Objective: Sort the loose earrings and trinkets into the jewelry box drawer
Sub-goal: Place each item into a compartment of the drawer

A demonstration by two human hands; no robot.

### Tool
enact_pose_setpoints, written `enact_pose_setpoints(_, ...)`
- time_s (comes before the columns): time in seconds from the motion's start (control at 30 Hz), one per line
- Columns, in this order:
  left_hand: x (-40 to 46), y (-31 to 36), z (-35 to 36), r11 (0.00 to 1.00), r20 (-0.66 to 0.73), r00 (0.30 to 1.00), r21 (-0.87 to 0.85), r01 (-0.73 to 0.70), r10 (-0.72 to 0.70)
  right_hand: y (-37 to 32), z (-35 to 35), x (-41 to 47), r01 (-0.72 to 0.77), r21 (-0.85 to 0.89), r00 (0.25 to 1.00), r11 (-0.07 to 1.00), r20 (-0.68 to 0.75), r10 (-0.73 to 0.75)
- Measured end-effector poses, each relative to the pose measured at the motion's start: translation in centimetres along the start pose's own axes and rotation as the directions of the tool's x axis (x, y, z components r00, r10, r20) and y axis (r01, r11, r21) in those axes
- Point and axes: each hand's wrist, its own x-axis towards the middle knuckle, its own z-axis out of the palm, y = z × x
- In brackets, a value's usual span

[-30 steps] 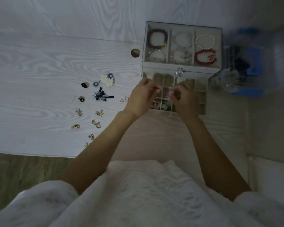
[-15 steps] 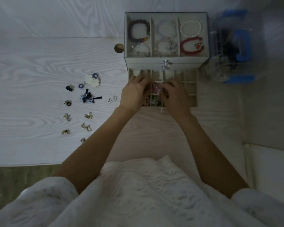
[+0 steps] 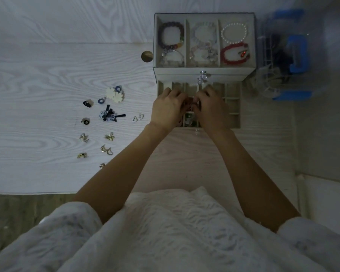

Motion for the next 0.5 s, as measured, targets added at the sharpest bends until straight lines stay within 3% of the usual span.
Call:
enact_pose_setpoints(0.17, -0.5, 0.4, 0.5, 0.992, -0.018, 1.0, -0.124, 0.023, -0.026, 0.5, -0.3, -1.5, 0.044, 0.01, 0.998, 0.999, -0.04, -0.044)
enact_pose_setpoints(0.37, -2.1, -0.3, 0.1, 0.979, -0.034, 0.999, -0.202, 0.012, -0.019, 0.7, 0.3, -2.6, 0.024, -0.025, 0.997, 0.999, 0.069, -0.022)
enact_pose_setpoints(0.5, -4.8, -0.9, -2.5, 0.964, -0.09, 0.994, -0.262, 0.036, -0.062, -0.6, -0.6, -3.2, 0.089, 0.004, 0.994, 0.996, -0.063, -0.088)
